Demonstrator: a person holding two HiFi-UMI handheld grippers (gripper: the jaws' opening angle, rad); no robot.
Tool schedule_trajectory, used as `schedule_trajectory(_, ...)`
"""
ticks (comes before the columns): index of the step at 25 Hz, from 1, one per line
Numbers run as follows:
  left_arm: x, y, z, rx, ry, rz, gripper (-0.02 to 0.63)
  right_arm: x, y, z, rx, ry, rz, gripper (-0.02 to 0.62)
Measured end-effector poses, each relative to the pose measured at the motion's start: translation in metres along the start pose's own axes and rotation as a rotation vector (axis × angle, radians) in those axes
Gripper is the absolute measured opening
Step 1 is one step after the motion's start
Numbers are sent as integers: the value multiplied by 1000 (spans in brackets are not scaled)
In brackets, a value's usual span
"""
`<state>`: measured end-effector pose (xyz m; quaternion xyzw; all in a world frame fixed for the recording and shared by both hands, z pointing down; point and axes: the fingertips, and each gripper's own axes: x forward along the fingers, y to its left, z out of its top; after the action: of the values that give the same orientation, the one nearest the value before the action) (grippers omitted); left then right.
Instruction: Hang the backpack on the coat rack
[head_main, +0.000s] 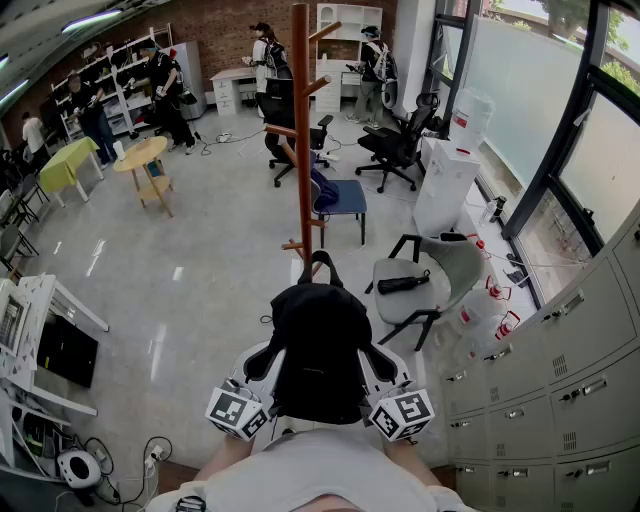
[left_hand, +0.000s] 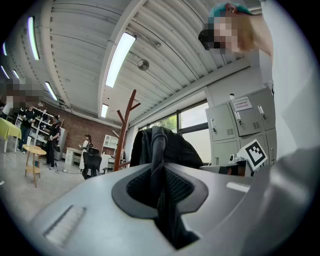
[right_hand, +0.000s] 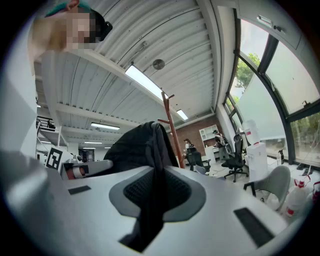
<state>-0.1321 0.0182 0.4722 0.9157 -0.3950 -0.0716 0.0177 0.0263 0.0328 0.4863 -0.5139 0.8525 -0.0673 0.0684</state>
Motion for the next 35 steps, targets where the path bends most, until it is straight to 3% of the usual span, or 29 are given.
schedule_trajectory(20,3,-9,-5,2,16,22,47,-5,-9,-4,-19,45,-38,52)
schedule_trajectory(27,14,-24,-8,21,20,23,47,-12,-24,-3,-19,52,-22,52)
schedule_trajectory(35,23,-40,-13,21,23,86,48,-18,-42,0,-23,66,29,52)
